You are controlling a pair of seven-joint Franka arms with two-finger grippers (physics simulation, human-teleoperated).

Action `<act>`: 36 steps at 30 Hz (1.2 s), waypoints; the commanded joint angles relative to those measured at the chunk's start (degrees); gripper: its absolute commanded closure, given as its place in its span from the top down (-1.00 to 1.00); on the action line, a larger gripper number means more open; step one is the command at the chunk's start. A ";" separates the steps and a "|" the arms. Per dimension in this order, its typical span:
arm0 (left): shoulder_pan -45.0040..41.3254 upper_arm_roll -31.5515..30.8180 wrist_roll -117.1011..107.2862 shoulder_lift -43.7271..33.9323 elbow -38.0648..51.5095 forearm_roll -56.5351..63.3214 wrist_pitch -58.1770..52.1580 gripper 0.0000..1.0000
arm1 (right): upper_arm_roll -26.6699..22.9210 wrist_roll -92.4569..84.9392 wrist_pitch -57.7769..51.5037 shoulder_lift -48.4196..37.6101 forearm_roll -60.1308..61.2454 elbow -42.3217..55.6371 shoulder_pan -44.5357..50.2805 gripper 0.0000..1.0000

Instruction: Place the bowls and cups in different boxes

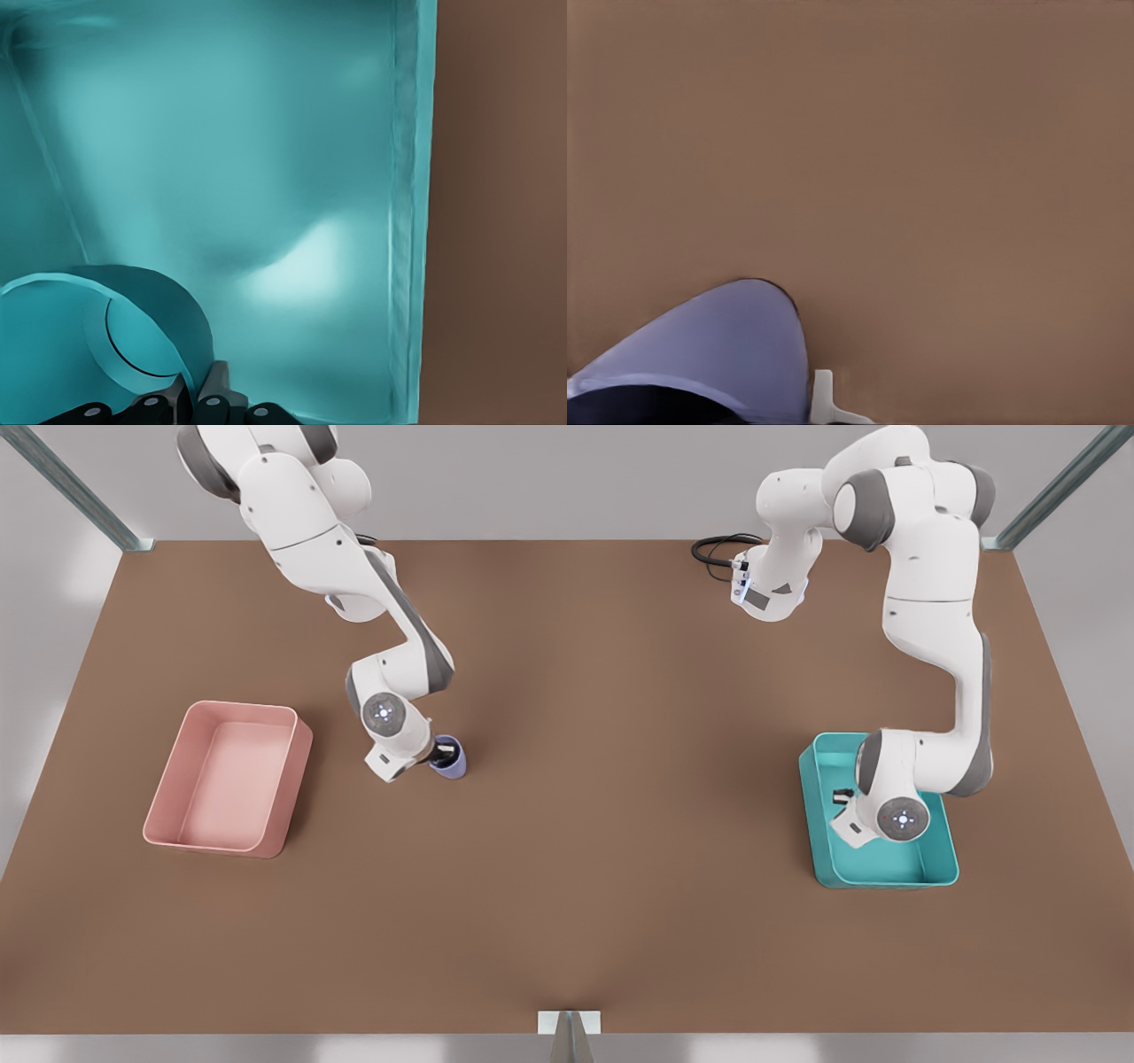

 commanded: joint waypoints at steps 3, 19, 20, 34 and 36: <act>1.27 0.04 -0.40 1.52 -0.29 -0.71 8.09 -0.57 | -0.10 3.85 -3.33 -2.81 -0.58 1.05 -0.52 -0.57; -7.96 -2.41 -0.32 -20.63 20.89 -14.86 -34.62 1.00 | -9.15 -50.29 -14.24 -2.11 -8.58 13.35 -32.42 -0.57; -7.78 -3.12 -0.49 -19.84 20.89 -14.51 -34.45 1.00 | -9.15 -50.11 -12.75 -0.97 -8.49 13.35 -32.34 -0.57; -7.78 -3.21 -0.40 -19.84 22.21 -14.77 -32.69 1.00 | -8.36 -50.55 -9.04 3.52 -7.88 13.35 -31.81 1.00; -7.78 -3.21 -0.40 -19.92 22.21 -14.77 -32.78 1.00 | -7.57 -50.11 -11.68 1.67 -7.79 13.35 -31.63 1.00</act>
